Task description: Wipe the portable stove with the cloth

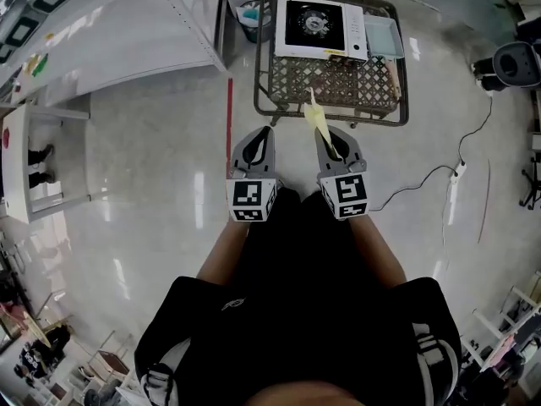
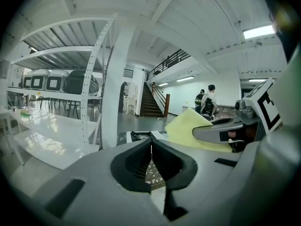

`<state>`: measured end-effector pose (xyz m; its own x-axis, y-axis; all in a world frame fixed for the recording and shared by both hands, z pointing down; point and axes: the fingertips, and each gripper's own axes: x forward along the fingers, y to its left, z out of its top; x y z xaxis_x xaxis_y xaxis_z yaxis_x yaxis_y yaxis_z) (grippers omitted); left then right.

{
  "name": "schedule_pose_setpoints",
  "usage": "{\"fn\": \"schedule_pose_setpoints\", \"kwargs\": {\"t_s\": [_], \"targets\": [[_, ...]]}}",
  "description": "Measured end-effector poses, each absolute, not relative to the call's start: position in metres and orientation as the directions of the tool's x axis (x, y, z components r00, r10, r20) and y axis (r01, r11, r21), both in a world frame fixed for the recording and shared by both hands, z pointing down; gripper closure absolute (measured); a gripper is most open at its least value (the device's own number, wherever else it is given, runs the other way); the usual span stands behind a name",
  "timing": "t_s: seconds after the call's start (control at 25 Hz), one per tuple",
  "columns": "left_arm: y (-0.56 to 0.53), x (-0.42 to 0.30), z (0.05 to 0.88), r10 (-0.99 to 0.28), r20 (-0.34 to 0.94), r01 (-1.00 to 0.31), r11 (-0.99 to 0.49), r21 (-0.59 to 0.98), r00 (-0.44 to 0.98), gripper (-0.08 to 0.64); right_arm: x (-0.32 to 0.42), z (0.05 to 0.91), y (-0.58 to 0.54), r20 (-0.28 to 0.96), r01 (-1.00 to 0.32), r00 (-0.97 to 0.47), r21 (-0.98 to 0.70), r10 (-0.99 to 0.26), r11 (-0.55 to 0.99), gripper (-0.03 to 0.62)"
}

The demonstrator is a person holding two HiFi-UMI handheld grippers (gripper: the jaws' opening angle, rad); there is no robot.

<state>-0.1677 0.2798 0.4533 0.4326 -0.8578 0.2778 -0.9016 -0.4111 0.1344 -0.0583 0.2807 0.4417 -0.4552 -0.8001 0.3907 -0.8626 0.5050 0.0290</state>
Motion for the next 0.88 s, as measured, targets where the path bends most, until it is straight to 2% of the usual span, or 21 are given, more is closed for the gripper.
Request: {"fn": "schedule_pose_setpoints", "kwargs": {"t_s": [0.4,0.88], "targets": [[0.236,-0.158,0.473,-0.825,0.309,-0.881,-0.447,0.154,0.473,0.538,-0.055,0.458,0.236,0.413,-0.88,-0.428,0.012,-0.804,0.475,0.581],[0.122,-0.144,0.497,-0.787,0.4,-0.88,-0.45,0.149,0.47,0.538,-0.047,0.486,0.12,0.436,-0.859,-0.484,-0.071,-0.758,0.507,0.581]]}}
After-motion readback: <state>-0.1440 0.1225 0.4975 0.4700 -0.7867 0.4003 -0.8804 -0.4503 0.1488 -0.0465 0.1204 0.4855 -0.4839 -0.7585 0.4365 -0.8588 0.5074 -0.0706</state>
